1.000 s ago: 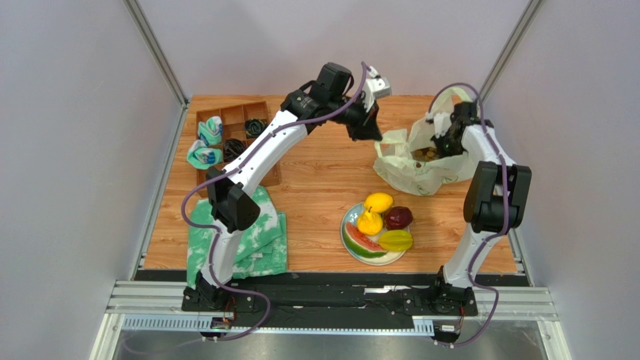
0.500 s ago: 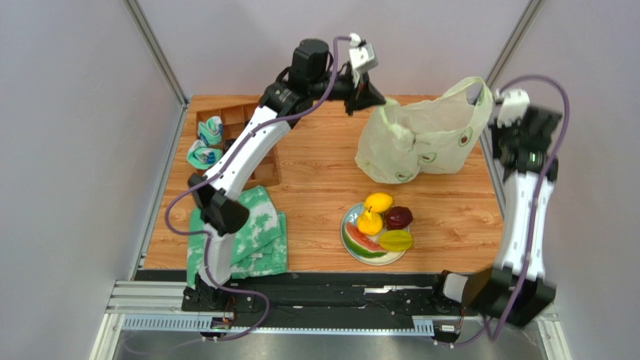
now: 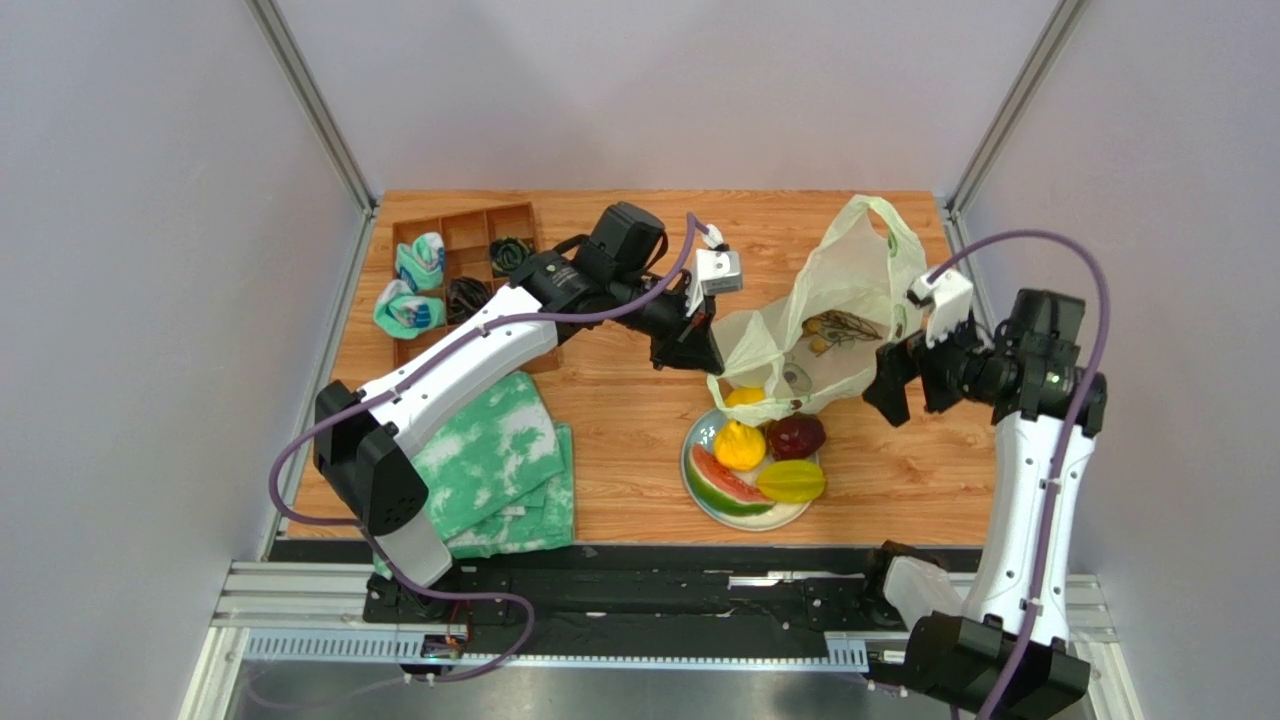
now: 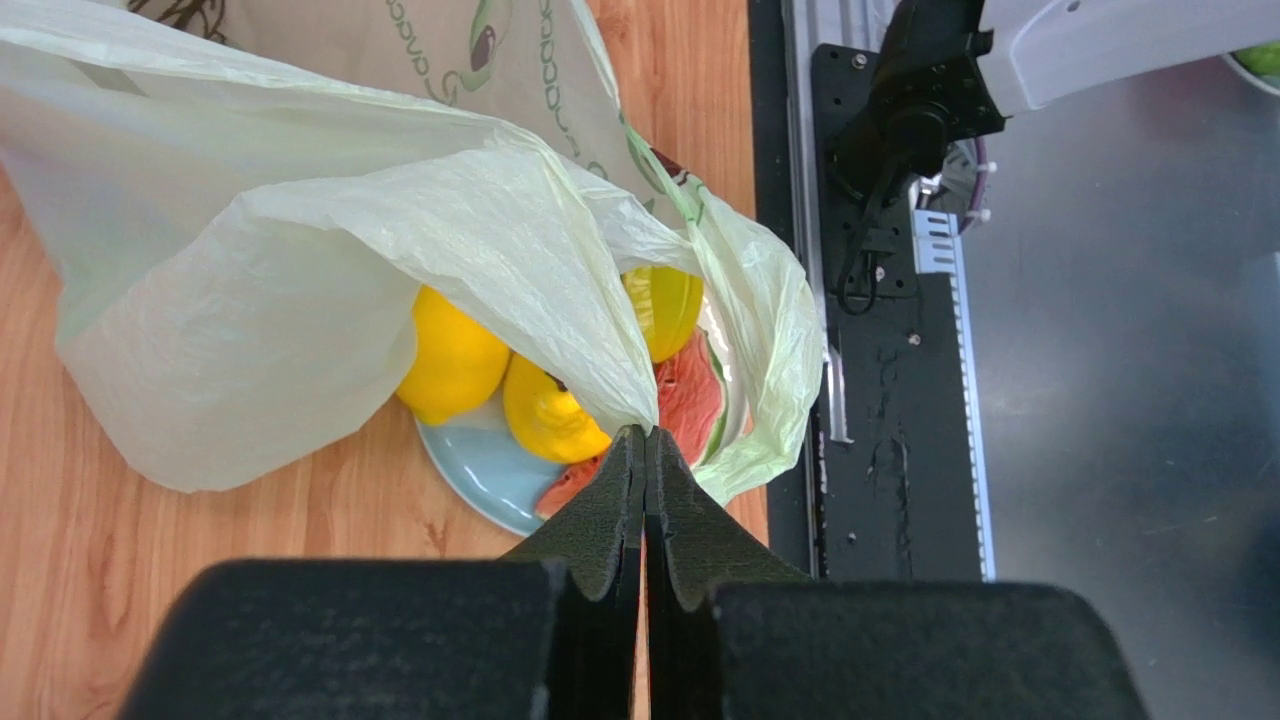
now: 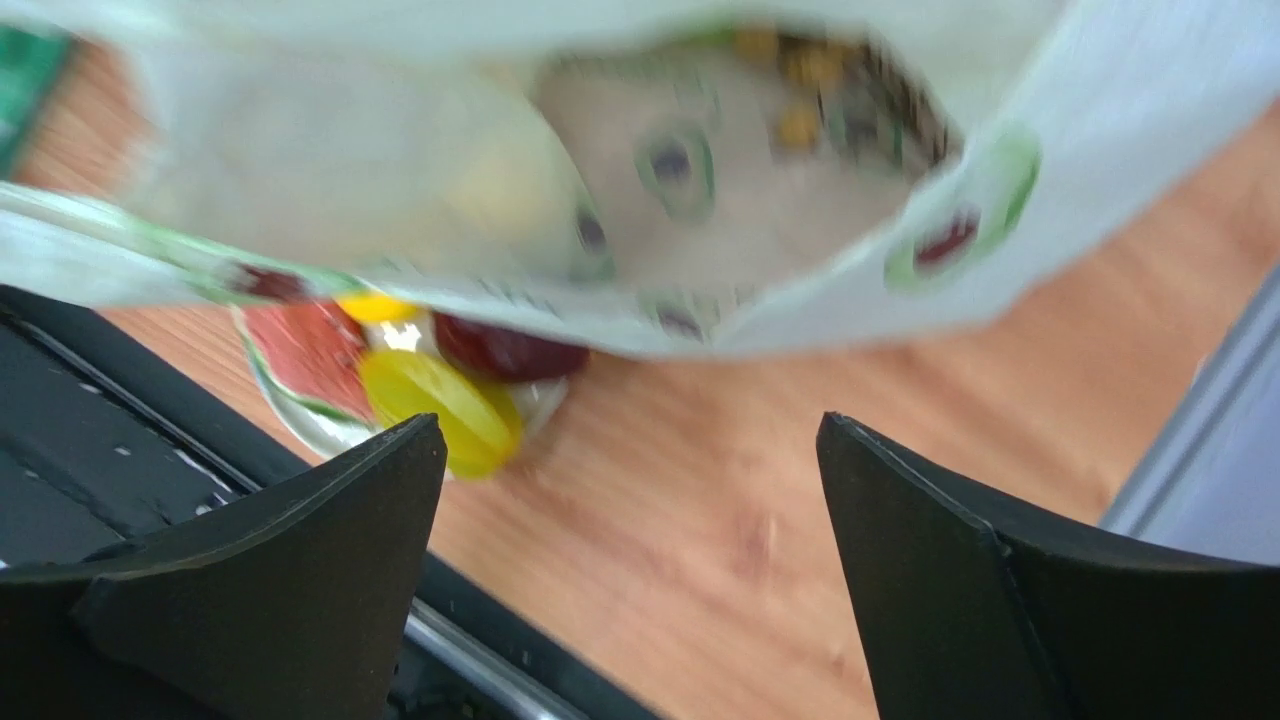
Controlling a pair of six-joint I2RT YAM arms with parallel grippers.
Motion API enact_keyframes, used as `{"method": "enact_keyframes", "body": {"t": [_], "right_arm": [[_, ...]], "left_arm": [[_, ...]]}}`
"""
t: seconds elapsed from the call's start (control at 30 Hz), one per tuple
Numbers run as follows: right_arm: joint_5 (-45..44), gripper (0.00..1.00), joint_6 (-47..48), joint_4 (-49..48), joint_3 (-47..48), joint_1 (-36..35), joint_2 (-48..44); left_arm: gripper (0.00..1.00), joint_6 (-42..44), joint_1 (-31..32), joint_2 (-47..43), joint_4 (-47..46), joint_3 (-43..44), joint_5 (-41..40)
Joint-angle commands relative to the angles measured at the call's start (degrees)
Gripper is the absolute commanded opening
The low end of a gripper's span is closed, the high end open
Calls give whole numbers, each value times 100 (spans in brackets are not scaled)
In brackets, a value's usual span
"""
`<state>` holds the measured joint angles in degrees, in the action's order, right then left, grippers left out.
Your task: Take the fake fruits out of the plastic bag
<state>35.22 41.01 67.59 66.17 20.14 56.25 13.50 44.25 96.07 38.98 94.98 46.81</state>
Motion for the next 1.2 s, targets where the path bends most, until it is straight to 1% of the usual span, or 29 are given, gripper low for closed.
{"method": "enact_keyframes", "body": {"t": [0.0, 0.03, 0.1, 0.13, 0.17, 0.2, 0.23, 0.3, 0.33, 0.37, 0.43, 0.5, 0.6, 0.63, 0.7, 0.8, 0.9, 0.93, 0.97, 1.0, 1.13, 1.17], "right_arm": [[2348, 100, 609, 606, 1204, -212, 404], [2305, 100, 435, 406, 1301, -482, 518], [1570, 99, 433, 168, 1284, -922, 606], [1253, 91, 651, 1, 1232, -1412, 720], [572, 85, 697, -148, 1057, -1643, 825], [312, 79, 732, -298, 1003, -1836, 931], [153, 69, 733, -595, 959, -1986, 1054], [-103, 59, 365, -939, 1011, -1988, 1598], [-138, 53, 242, -1202, 1073, -2144, 1835], [-321, 49, -116, -1352, 1134, -2146, 2229], [-559, 43, -304, -1660, 1327, -2155, 2652], [-858, 40, -366, -1749, 1433, -2146, 3161], [-1122, 40, -427, -1916, 1364, -2155, 3602], [-1210, 39, -515, -2151, 1276, -2146, 3691], [-1465, 41, -743, -2460, 1205, -2155, 3858], [-1755, 49, -1270, -2900, 1371, -2155, 4332], [-2044, 59, -1745, -3129, 1732, -2163, 4903], [-2098, 65, -1876, -3286, 1828, -2155, 5018], [-2107, 69, -2078, -3357, 2003, -2155, 5297], [-2133, 100, -2193, -3410, 2144, -2163, 5439], [-2125, 100, -2580, -3683, 2935, -2199, 6318], [-2116, 100, -2651, -3709, 3128, -2207, 6702]], "left_arm": [[0, 303, 84, 34, -40, 240, -101], [0, 303, 75, 95, -48, 284, -119], [0, 268, 75, 131, -57, 328, -137], [0, 268, 75, 140, -66, 354, -137], [0, 241, 75, 149, -75, 363, -128], [0, 224, 84, 166, -84, 381, -119], [0, 197, 84, 175, -84, 407, -110], [0, 180, 75, 184, -75, 425, -110], [0, 171, 75, 158, -84, 416, -110], [0, 180, 75, 157, -75, 399, -119], [0, 180, 75, 123, -66, 337, -154], [0, 145, 84, 87, -101, 232, -154], [0, 48, 75, 26, -163, 127, -111], [0, 48, 84, -1, -180, 100, -102], [0, 126, 84, -9, -172, 65, -93], [0, 276, 93, -1, -49, 64, -172], [0, 364, 84, 26, -5, 73, -154], [0, 355, 84, 43, -5, 73, -111], [0, 329, 93, 69, -5, 82, -76], [0, 312, 110, 87, -5, 100, -58], [0, 329, 198, 175, 4, 100, -49], [0, 364, 268, 184, 13, 82, -58]]}}
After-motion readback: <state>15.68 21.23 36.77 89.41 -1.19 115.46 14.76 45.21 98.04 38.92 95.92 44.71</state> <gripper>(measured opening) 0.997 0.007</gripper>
